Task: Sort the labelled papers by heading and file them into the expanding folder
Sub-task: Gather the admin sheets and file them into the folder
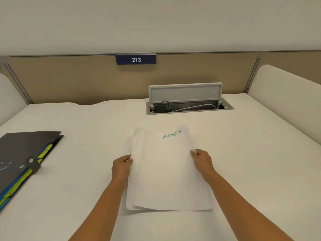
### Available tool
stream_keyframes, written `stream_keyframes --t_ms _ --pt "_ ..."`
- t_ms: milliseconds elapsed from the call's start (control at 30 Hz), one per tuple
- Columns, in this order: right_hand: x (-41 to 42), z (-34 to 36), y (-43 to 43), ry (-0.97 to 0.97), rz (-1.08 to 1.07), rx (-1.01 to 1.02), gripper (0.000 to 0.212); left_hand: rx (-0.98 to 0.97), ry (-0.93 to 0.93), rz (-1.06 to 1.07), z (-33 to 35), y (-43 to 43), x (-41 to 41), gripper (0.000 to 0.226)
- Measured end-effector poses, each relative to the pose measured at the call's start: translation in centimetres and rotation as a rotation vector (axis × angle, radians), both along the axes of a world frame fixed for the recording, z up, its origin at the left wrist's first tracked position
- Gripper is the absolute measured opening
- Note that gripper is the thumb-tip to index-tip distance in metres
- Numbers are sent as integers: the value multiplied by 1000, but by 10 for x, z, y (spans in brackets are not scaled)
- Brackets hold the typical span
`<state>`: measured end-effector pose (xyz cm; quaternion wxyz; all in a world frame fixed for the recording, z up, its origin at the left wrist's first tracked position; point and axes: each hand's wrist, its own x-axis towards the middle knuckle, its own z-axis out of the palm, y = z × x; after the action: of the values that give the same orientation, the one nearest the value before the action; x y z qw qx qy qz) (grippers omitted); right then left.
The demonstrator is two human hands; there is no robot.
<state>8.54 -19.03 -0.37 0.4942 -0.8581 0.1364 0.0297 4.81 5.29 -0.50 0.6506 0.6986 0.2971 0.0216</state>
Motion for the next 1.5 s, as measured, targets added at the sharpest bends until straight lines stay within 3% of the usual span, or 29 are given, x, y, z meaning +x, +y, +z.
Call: stream_keyframes --t_ms 133,267,367,467,533,667,867,1067,1500 --pt "2 -7 23 23 96 -88 24 -8 -15 -64 3 -2 -2 26" --pt "7 -13 25 -31 52 -175 36 39 -75 -116 7 -2 -2 34" --pt "6 -7 20 -44 -26 -43 59 -47 -166 -109 16 4 -2 29" --pt "7 4 20 41 -23 291 68 -140 -265 -89 29 10 0 26" --pt "6 13 26 54 47 517 58 -179 -320 -57 38 13 2 24" --pt "2 42 46 -194 100 673 14 -172 -484 20 64 14 6 9" --pt "5 70 57 -402 99 749 4 -155 -702 23 81 20 5 11" --pt "-7 41 61 -290 118 644 4 -160 -568 -51 41 22 -7 16" --pt "-2 39 66 -257 174 579 10 -148 -489 15 31 27 -11 15"
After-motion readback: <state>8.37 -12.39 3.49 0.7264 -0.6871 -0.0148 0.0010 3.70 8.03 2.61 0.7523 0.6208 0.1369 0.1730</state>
